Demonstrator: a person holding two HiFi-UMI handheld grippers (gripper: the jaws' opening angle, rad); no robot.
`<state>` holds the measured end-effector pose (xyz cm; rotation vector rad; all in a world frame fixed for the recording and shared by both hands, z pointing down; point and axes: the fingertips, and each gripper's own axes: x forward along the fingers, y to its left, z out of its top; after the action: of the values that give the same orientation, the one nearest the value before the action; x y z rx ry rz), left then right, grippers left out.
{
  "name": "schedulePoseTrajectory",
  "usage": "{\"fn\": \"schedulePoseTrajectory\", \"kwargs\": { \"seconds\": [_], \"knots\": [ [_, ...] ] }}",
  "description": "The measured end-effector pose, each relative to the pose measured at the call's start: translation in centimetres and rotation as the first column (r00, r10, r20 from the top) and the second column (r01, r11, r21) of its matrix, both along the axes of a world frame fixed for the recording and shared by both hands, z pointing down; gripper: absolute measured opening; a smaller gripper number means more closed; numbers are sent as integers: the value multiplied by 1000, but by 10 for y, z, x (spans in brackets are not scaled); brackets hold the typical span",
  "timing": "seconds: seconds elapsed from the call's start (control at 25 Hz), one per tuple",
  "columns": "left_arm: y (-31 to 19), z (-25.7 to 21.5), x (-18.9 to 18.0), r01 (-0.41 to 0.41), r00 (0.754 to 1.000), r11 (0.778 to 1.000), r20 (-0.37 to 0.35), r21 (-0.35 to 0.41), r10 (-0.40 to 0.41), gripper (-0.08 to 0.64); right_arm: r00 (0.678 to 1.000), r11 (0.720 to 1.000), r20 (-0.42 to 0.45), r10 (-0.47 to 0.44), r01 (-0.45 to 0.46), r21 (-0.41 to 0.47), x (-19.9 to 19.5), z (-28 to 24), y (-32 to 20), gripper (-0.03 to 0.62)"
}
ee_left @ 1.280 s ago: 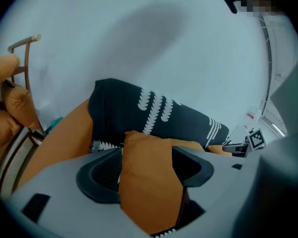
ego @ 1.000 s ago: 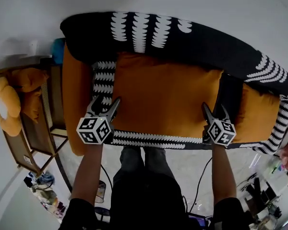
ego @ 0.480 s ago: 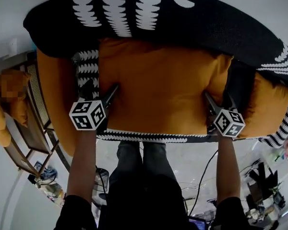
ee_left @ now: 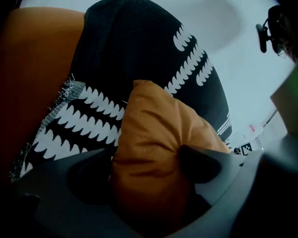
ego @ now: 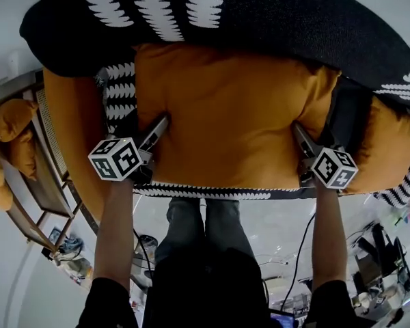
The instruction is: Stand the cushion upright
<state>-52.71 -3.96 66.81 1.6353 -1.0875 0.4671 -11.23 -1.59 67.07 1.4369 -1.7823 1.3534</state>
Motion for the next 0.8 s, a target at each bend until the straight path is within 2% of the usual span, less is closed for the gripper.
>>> {"fn": "schedulePoseTrajectory", "kwargs": {
  "seconds": [0.04, 0.12, 0.24, 0.48, 0.72, 0.8],
  "knots": [
    [2, -1, 4, -14, 1000, 1000, -23, 2, 15, 442, 1000, 1000, 18, 0, 0, 7, -3, -1, 2, 483],
    [7, -6, 12, -48, 997, 999, -56, 16, 49, 370, 999, 999, 45, -9, 8, 32, -11, -5, 7, 432],
    [17, -21, 21, -90, 995, 993, -43, 77, 94, 282, 999, 994, 15, -40, 38, 98, -26, -20, 20, 353],
    [47, -71, 33, -135, 991, 968, 27, 213, 132, 231, 996, 972, -77, -46, 62, 228, -40, -72, 48, 285],
    [68, -104, 27, -106, 994, 959, 54, 262, 95, 216, 992, 957, -111, -62, 90, 275, -65, -107, 55, 270],
    [66, -124, 23, -96, 995, 950, 57, 296, 83, 218, 991, 948, -117, -56, 90, 307, -68, -125, 50, 273]
  ]
}}
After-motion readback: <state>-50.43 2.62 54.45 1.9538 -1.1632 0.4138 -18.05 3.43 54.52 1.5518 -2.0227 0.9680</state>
